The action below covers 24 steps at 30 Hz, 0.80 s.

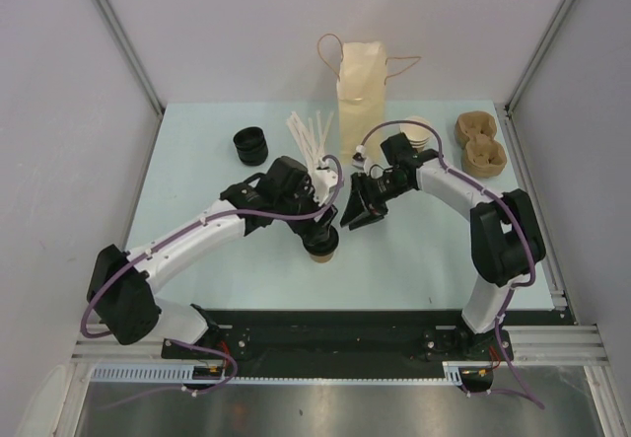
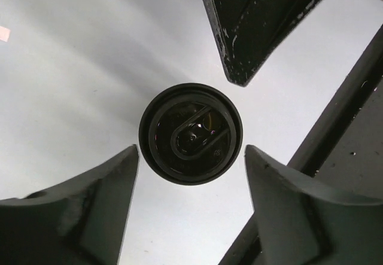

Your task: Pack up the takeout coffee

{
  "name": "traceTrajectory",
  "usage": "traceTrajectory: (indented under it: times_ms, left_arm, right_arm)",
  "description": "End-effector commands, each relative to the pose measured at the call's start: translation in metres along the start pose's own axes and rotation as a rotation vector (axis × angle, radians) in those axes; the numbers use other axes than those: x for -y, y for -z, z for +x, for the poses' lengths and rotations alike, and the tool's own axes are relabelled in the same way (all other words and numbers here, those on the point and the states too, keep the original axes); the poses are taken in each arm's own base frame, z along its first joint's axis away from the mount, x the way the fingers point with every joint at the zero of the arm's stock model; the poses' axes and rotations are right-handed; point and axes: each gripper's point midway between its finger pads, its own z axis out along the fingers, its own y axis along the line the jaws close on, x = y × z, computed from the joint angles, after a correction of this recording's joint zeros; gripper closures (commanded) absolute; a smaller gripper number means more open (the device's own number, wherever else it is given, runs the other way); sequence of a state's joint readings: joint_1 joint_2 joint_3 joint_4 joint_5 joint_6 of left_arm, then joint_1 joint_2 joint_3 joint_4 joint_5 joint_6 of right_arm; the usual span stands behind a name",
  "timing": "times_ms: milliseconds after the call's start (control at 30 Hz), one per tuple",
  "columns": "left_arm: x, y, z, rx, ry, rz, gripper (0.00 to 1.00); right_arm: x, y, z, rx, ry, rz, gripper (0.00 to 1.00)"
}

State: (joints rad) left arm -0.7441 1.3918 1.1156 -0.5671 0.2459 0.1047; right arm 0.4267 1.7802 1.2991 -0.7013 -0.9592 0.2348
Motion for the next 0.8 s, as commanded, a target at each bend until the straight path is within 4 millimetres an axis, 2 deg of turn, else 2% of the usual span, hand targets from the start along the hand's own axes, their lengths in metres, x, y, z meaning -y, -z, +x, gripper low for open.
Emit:
traceTrajectory:
  times_ms: [0, 33, 67, 100, 167, 333, 533, 767]
  left_arm:
    - [0.001, 0.015, -0.015, 0.040, -0.027, -0.016, 0.09]
    - [0.001, 0.014, -0.013, 0.033, -0.025, -0.018, 0.01]
    - [-0.001, 0.012, -0.010, 0.022, -0.019, -0.023, 0.00]
    - [0.000, 0.011, -0.010, 0.019, -0.017, -0.022, 0.00]
    - [-0.001, 0.008, -0.008, 0.010, -0.010, -0.021, 0.00]
    - [0.000, -0.002, -0.009, -0.006, -0.001, 0.001, 0.01]
    - [0.000, -0.018, 0.004, -0.042, 0.019, 0.015, 0.00]
    - [-0.004, -0.028, 0.005, -0.053, 0.018, 0.007, 0.00]
  right_arm:
    - [-0.016, 0.019, -0.011, 0.067, 0.047, -0.033, 0.45]
    - [-0.014, 0.023, -0.013, 0.082, 0.042, -0.028, 0.42]
    - [-0.014, 0.027, -0.015, 0.097, 0.047, -0.025, 0.36]
    - [-0.014, 0.030, -0.017, 0.107, 0.050, -0.021, 0.21]
    - [-0.010, 0.036, -0.020, 0.129, 0.048, -0.007, 0.12]
    - [-0.007, 0.040, -0.022, 0.143, 0.046, 0.008, 0.09]
    - [-0.005, 0.040, -0.022, 0.139, 0.034, 0.010, 0.06]
    - [-0.003, 0.039, -0.020, 0.132, 0.032, 0.015, 0.03]
